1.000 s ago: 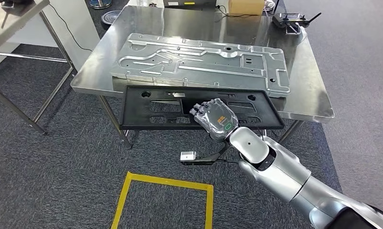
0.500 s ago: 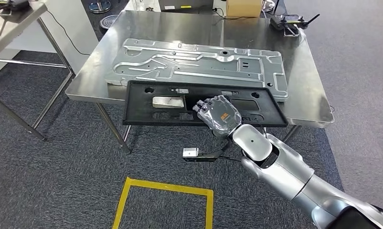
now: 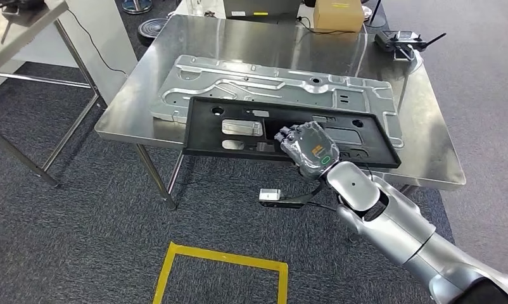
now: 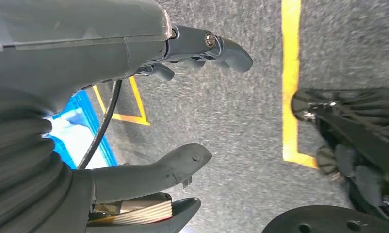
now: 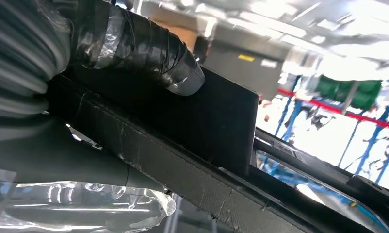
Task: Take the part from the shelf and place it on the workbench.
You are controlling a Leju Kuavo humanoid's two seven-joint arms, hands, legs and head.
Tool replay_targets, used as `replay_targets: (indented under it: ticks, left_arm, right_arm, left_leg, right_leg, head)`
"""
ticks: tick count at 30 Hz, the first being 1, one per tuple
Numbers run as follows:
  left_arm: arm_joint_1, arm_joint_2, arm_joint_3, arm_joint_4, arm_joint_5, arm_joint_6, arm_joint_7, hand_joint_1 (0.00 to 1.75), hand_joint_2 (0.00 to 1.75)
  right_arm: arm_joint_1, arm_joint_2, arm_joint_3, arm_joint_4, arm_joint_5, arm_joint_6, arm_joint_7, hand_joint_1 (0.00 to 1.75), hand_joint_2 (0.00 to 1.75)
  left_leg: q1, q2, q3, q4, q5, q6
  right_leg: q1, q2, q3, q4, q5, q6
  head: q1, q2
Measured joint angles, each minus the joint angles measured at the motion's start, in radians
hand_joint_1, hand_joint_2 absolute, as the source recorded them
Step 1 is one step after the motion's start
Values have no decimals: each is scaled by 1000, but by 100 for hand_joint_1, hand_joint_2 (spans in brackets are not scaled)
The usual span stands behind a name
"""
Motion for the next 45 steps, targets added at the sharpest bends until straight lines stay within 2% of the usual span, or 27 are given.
replay_targets:
  ticks: [2,4,6,8,10,11,12,13,15,16,17,20,22,23,26,27,28,31,32,33,36,38,41,42,43,44,45]
  left_arm:
    - [3,-4,5,1,7,-2,-2,0,175]
    - [5,-4,10,1,12,-3,-5,0,175]
    - [7,-3,14,1,15,-3,-7,0,175]
    - [10,-2,20,1,18,-4,-10,0,175]
    - [14,-1,26,2,22,-3,-12,0,175]
    - [15,-1,27,2,24,-3,-13,0,175]
    - [16,-1,28,2,24,-3,-13,0,175]
    - [18,-1,29,2,25,-3,-13,0,175]
    - [21,-1,29,3,24,-3,-13,0,175]
    - [22,-1,30,4,25,-3,-13,0,175]
    - [23,-1,30,6,25,-3,-13,0,175]
    - [23,0,31,7,25,-3,-14,0,175]
    - [24,0,32,7,26,-3,-15,0,175]
    - [23,0,32,7,26,-3,-15,0,175]
    - [24,0,32,7,25,-4,-15,0,175]
    - [24,0,32,7,24,-4,-15,0,175]
    - [24,0,32,7,23,-4,-15,0,175]
    - [22,0,32,8,18,-4,-15,0,175]
    - [20,-1,32,8,15,-4,-15,0,175]
    - [17,-1,32,8,13,-4,-14,0,175]
    - [10,3,32,8,7,-4,-13,0,175]
    - [6,5,32,8,4,-4,-12,0,175]
    - [3,7,31,8,4,-4,-12,0,175]
    - [3,7,31,8,3,-4,-11,0,175]
    - [3,7,31,8,3,-4,-11,0,175]
    - [3,7,31,8,3,-4,-11,0,175]
    - [4,7,31,8,2,-4,-10,0,175]
  right_arm:
    - [1,-22,-15,-8,-4,-9,-2,175,175]
    - [5,-45,-30,-20,-8,-13,-5,175,175]
    - [12,-66,-45,-32,-9,-14,-7,175,175]
    - [17,-84,-55,-41,-10,-15,-8,175,175]
    - [27,-100,-60,-49,-11,-15,-8,175,175]
    - [34,-106,-61,-51,-11,-15,-9,175,175]
    - [41,-111,-61,-52,-11,-15,-10,175,175]
    - [47,-115,-62,-54,-11,-15,-11,175,175]
    - [52,-120,-64,-57,-11,-15,-12,175,175]
    - [53,-123,-65,-59,-11,-15,-13,175,175]
    - [53,-125,-66,-61,-11,-15,-13,175,175]
    - [57,-133,-73,-69,-11,-16,-14,175,175]
    - [58,-138,-77,-75,-11,-17,-15,175,175]
    - [58,-140,-79,-76,-11,-19,-15,175,175]
    - [70,-146,-81,-76,-10,-23,-16,175,175]
    - [78,-147,-81,-76,-8,-24,-16,175,175]
    - [84,-147,-81,-76,-7,-24,-17,175,175]
    - [92,-146,-82,-75,2,-27,-17,175,175]
    - [92,-145,-82,-74,5,-28,-18,175,175]
    - [94,-144,-83,-73,8,-30,-18,175,175]
    - [97,-131,-82,-66,14,-31,-19,175,175]
    - [95,-117,-82,-58,21,-31,-19,175,175]
    - [95,-96,-77,-41,29,-32,-20,175,175]
    - [98,-89,-73,-34,30,-32,-21,175,175]
    - [100,-82,-71,-29,31,-32,-22,175,175]
    - [102,-76,-69,-24,32,-32,-23,175,175]
    - [103,-71,-67,-20,33,-32,-23,175,175]
  left_leg:
    - [-1,-2,15,-6,-14,-7]
    - [0,-2,25,-5,-11,-18]
    - [-1,2,22,30,-4,-26]
    - [2,6,-26,118,-25,-33]
    - [8,8,-101,222,-75,-44]
    - [11,9,-132,250,-91,-49]
    - [13,10,-149,251,-89,-53]
    - [15,11,-152,220,-62,-57]
    - [19,13,-129,102,35,-62]
    - [18,14,-120,50,68,-61]
    - [16,14,-114,19,89,-55]
    - [11,13,-107,3,85,-31]
    - [14,11,-90,-4,76,-18]
    - [15,10,-81,-6,71,-12]
    - [14,9,-53,-8,47,-6]
    - [13,8,-40,-8,37,-6]
    - [12,7,-25,-8,25,-6]
    - [7,5,21,-9,-10,-11]
    - [6,4,30,-9,-20,-15]
    - [6,3,37,-11,-29,-20]
    - [4,3,59,-5,-35,-39]
    - [5,8,35,56,-45,-47]
    - [8,11,-89,221,-105,-58]
    - [9,11,-123,247,-122,-60]
    - [9,11,-143,243,-122,-60]
    - [9,11,-149,207,-95,-57]
    - [7,11,-146,150,-43,-52]
  right_leg:
    - [11,1,26,-83,45,-20]
    - [14,4,43,-106,41,-27]
    - [7,5,73,-127,38,-31]
    - [0,4,101,-138,26,-33]
    - [-2,4,118,-139,9,-32]
    - [-3,5,127,-138,-1,-29]
    - [-5,5,138,-136,-12,-26]
    - [-7,5,151,-134,-23,-22]
    - [-12,6,176,-130,-47,-12]
    - [-13,7,184,-128,-57,-6]
    - [-12,7,188,-129,-64,0]
    - [-11,7,194,-130,-74,17]
    - [-15,5,182,-91,-82,25]
    - [-16,5,157,-46,-94,29]
    - [-17,4,38,121,-145,36]
    - [-17,4,9,142,-147,35]
    - [-16,4,-6,131,-130,32]
    - [-5,4,14,-22,2,7]
    - [1,5,23,-61,28,-1]
    - [5,6,28,-82,42,-7]
    - [4,7,55,-99,32,-17]
    - [-1,7,83,-111,21,-27]
    - [-1,6,110,-115,-2,-34]
    - [0,6,120,-115,-12,-34]
    - [1,7,132,-114,-22,-34]
    - [2,7,147,-114,-33,-33]
    - [3,7,160,-114,-45,-32]
  head:
    - [-1,0]
    - [-1,0]
    - [-1,0]
    - [-1,0]
    - [-1,0]
    - [-1,0]
    - [-1,0]
    - [-1,0]
    - [-1,0]
    - [-1,0]
    - [-1,0]
    - [-1,0]
    - [-1,0]
    - [-1,0]
    - [0,0]
    - [0,0]
    - [0,0]
    - [-1,0]
    - [0,0]
    - [1,0]
    - [2,0]
    - [2,0]
    - [1,0]
    - [1,0]
    - [1,0]
    - [1,0]
    - [1,0]
